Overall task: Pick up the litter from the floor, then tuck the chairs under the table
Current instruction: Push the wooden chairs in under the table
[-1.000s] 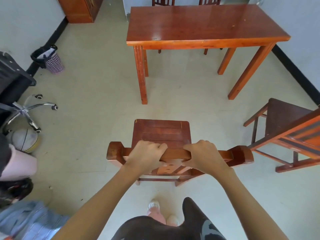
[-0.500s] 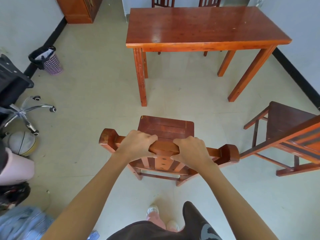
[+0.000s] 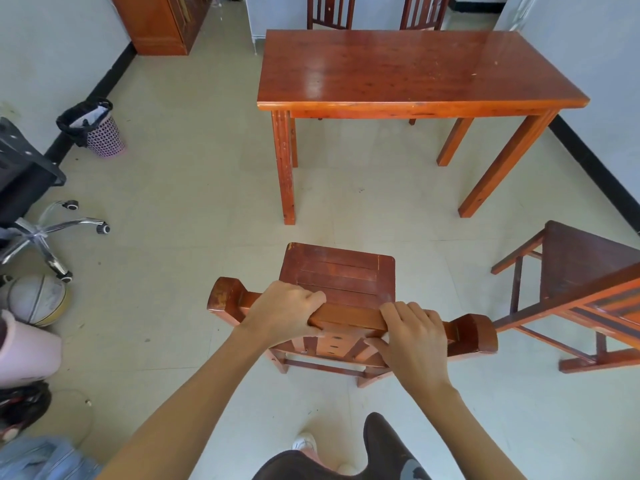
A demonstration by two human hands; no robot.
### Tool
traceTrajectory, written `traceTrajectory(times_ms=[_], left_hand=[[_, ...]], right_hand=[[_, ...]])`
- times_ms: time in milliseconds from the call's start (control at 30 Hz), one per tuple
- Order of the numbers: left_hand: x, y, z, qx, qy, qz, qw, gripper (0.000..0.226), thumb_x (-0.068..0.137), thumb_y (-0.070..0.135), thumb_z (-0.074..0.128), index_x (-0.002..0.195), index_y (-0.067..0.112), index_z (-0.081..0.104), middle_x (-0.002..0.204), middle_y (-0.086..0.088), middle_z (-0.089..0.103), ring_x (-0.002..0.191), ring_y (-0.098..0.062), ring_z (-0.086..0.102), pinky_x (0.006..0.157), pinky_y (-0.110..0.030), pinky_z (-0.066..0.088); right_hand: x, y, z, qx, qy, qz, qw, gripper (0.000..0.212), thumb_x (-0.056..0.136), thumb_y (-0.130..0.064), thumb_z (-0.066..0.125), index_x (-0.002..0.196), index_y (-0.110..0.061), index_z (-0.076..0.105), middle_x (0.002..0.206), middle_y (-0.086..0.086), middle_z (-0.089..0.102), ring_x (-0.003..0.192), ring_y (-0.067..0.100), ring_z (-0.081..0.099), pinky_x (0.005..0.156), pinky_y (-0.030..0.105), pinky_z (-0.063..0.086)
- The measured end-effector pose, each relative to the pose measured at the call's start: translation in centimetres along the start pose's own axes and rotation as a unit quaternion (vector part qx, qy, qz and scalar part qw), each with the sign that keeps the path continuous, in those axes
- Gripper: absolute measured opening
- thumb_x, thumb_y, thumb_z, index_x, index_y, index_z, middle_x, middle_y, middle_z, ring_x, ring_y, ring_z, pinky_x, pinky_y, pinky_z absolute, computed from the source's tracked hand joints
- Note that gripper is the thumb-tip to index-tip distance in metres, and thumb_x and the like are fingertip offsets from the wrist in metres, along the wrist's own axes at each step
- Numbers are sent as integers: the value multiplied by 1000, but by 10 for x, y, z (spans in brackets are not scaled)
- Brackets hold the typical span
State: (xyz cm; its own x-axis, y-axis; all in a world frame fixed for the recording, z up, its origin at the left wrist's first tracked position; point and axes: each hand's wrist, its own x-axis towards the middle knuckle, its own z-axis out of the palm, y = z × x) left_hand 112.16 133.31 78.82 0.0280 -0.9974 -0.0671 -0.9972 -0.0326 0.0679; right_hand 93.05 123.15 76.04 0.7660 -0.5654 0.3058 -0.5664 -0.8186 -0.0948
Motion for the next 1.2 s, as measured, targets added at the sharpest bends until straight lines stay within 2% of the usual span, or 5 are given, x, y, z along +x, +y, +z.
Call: traceTrajectory(times_ms=[433,633,800,1067,1200], left_hand=[[55,-44,-4,-7,65,13,998,46,82,55,54,102,13,57,90,-1,70,80,-21,66,67,-22,38],[101,-56,-8,8,107,-9,994,44,56,49,80,60,16,50,43,4,54,34,-16,46,45,-14,14],[139,-70,-11,16,111,-45,993,43,55,48,80,58,17,50,40,5,51,33,-13,36,45,-12,16],[209,-83,-21,-12,84,-116,990,36,74,50,66,83,15,61,69,1,68,62,-20,62,55,-22,34],[233,-86,-26,28,98,-111,989,42,48,47,85,60,17,58,45,7,59,36,-13,53,47,-7,6]], right_hand=[[61,26,22,-2,68,-42,997,43,48,-35,88,68,-13,58,58,-1,58,49,20,52,48,25,38],[105,60,33,-13,76,-54,996,49,44,-43,87,69,-13,57,58,-2,57,51,21,53,49,27,35],[148,87,44,1,87,-81,993,47,47,-42,86,70,-13,57,59,-1,58,51,20,52,50,25,32],[220,138,59,24,66,-112,991,48,51,-49,83,74,-13,61,63,0,63,55,20,59,52,26,42],[243,158,69,40,58,-119,990,45,54,-48,82,76,-13,62,66,0,65,59,21,61,55,27,45]])
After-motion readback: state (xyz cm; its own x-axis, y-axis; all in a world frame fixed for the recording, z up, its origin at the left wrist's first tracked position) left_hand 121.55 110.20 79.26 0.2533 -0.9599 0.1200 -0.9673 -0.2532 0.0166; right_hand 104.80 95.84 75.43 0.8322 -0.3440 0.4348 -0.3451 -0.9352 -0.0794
